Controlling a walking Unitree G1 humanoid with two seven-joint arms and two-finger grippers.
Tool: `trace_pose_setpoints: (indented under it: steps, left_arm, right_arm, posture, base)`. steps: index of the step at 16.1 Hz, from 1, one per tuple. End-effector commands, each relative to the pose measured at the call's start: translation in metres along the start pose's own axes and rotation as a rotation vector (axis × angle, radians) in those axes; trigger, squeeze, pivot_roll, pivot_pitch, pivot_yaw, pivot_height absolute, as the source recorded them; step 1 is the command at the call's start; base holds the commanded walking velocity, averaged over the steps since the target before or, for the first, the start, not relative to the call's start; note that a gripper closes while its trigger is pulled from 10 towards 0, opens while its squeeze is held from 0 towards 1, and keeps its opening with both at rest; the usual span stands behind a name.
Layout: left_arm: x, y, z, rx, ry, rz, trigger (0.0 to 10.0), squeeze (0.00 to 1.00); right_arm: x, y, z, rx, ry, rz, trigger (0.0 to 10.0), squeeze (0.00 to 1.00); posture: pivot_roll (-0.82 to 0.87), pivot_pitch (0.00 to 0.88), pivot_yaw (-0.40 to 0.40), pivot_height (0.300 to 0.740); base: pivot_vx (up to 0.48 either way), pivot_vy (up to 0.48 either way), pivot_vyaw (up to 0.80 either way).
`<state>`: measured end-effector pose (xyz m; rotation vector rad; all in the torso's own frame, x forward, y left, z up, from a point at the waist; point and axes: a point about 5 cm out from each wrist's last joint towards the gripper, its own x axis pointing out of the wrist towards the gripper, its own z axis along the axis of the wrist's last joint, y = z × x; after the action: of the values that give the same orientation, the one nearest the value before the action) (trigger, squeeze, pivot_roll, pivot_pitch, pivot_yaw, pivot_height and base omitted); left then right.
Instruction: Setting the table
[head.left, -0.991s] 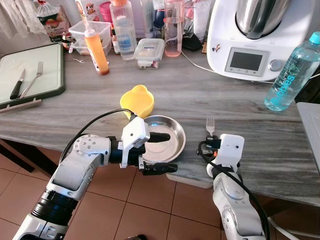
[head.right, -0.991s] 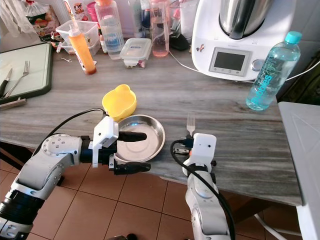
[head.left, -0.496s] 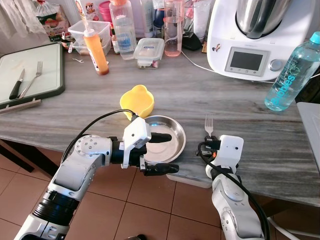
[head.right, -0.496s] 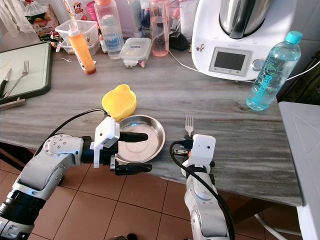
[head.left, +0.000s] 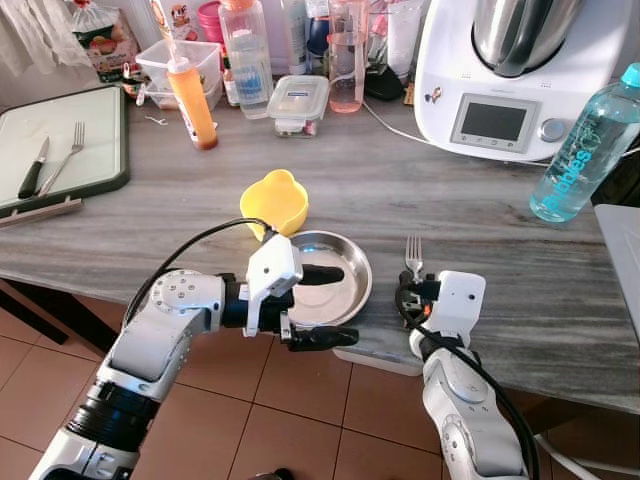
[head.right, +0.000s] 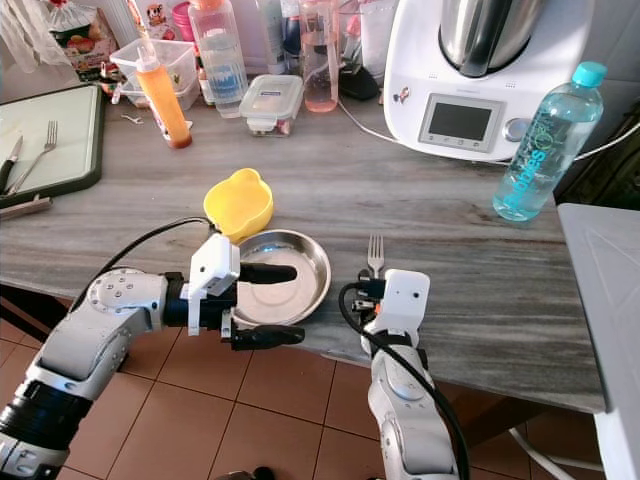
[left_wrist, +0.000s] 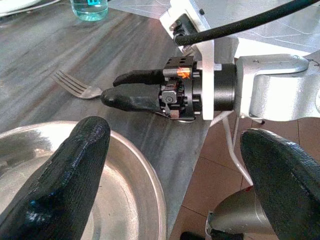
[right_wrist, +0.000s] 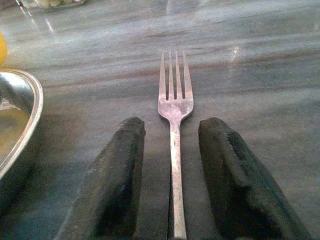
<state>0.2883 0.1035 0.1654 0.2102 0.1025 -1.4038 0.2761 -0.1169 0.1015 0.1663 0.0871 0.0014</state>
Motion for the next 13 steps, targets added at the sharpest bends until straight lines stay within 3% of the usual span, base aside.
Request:
trace_pose_setpoints:
  steps: [1, 4, 7, 13]
  left_arm:
    - [0.000, 0.002, 0.000, 0.015, 0.015, 0.006, 10.0, 0.00]
    - [0.002, 0.004, 0.001, 0.019, 0.009, 0.014, 10.0, 0.00]
    - [0.002, 0.006, 0.002, 0.019, 0.003, 0.021, 10.0, 0.00]
    - [0.003, 0.010, 0.003, 0.027, 0.001, 0.032, 10.0, 0.00]
  right_arm:
    - [-0.004, 0.011, -0.005, 0.033, 0.032, 0.018, 10.0, 1.00]
    - [-0.006, 0.014, 0.005, 0.004, -0.025, 0.058, 10.0, 1.00]
    - [-0.008, 0.018, 0.014, -0.108, -0.077, 0.088, 10.0, 1.00]
    - [-0.009, 0.019, 0.033, -0.167, -0.182, 0.072, 10.0, 1.00]
  posture:
    - [0.08, 0.138, 0.063, 0.740]
    - [0.08, 0.133, 0.060, 0.740]
    - [0.07, 0.130, 0.059, 0.740]
    - [0.07, 0.124, 0.062, 0.740]
  base:
    - [0.000, 0.000, 0.00]
    - [0.000, 0.000, 0.00]
    - [0.000, 0.000, 0.00]
    - [0.000, 0.000, 0.00]
